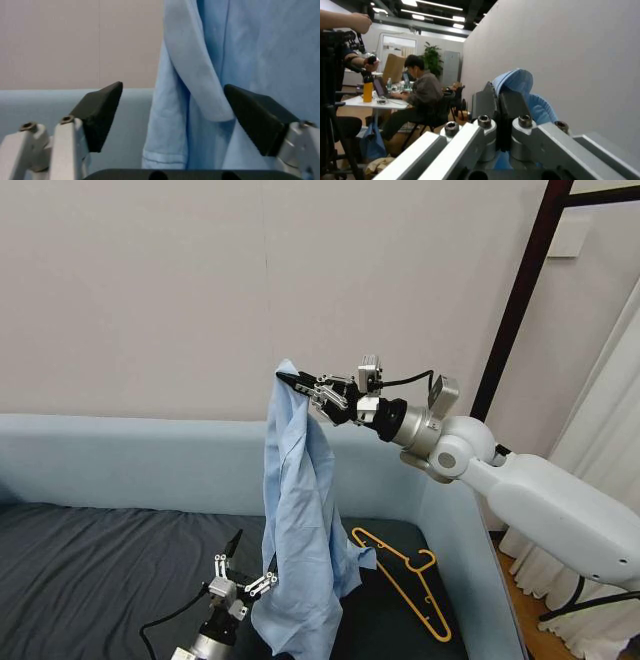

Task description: Pick up the clothes from the sofa and hang them on the clothes hanger.

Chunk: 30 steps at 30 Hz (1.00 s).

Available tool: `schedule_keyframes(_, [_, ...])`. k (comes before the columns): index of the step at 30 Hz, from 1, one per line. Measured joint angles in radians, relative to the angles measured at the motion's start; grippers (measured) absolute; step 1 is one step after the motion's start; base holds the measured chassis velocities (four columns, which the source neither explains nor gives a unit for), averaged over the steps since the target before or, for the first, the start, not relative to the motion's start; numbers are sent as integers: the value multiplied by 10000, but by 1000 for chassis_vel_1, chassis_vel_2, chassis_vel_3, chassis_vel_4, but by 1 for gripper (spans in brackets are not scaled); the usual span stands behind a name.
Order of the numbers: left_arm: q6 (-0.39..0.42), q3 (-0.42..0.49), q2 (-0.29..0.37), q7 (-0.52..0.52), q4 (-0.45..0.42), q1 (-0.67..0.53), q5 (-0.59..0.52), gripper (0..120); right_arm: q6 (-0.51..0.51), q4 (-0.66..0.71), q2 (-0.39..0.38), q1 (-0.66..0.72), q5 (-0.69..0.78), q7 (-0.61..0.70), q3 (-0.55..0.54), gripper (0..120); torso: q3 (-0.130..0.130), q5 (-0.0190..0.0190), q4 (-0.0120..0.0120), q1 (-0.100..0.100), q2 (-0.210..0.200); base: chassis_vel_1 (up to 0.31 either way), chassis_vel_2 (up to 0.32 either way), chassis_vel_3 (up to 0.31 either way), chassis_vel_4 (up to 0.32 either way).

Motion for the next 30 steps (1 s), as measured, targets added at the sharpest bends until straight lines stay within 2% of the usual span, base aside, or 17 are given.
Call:
schedule_keyframes(2, [-44, 58, -55, 57, 51, -3, 74, 68, 10, 38, -31, -1, -2, 40, -1, 0, 0, -1, 0, 0, 0, 0, 0, 0, 0])
schedule_keyframes(3, [-44, 58, -55, 57, 51, -3, 74, 68, 10, 38, -31, -1, -2, 40, -1, 0, 0, -1, 0, 0, 0, 0, 0, 0, 0])
schedule_keyframes(10, [-100, 96, -152, 31, 76, -15, 142, 39, 33, 182, -182, -82, -3, 61, -1, 0, 0, 0, -1, 0, 0, 0, 0, 0, 0])
schedule_keyframes(12, [-107, 91, -158, 26, 83, -20, 146, 38, 34, 196, -186, -94, -3, 63, -1, 0, 0, 0, -1, 0, 0, 0, 0, 0, 0])
schedule_keyframes(16, [-153, 49, -184, -19, 89, -20, 140, 16, 62, 285, -201, -126, 0, 105, -1, 0, 0, 0, 0, 0, 0, 0, 0, 0, 0])
schedule_keyframes(17, [-153, 49, -184, -19, 89, -20, 140, 16, 62, 285, -201, -126, 0, 105, -1, 0, 0, 0, 0, 0, 0, 0, 0, 0, 0])
schedule_keyframes(20, [-245, -68, -197, -50, -52, -6, -2, 3, 104, 317, -212, -127, -17, 218, -9, 0, 0, -1, 0, 0, 0, 0, 0, 0, 0])
schedule_keyframes(27, [-335, -550, 144, -488, -1028, -60, -883, 0, 348, 236, -226, -190, -434, 1208, -2, 0, 0, -3, 0, 0, 0, 0, 0, 0, 0])
schedule_keyframes(30, [-92, -1005, 817, -1159, -2035, -376, -1724, 0, 414, 5, -263, -196, -892, 1777, 141, 0, 0, -3, 0, 0, 0, 0, 0, 0, 0])
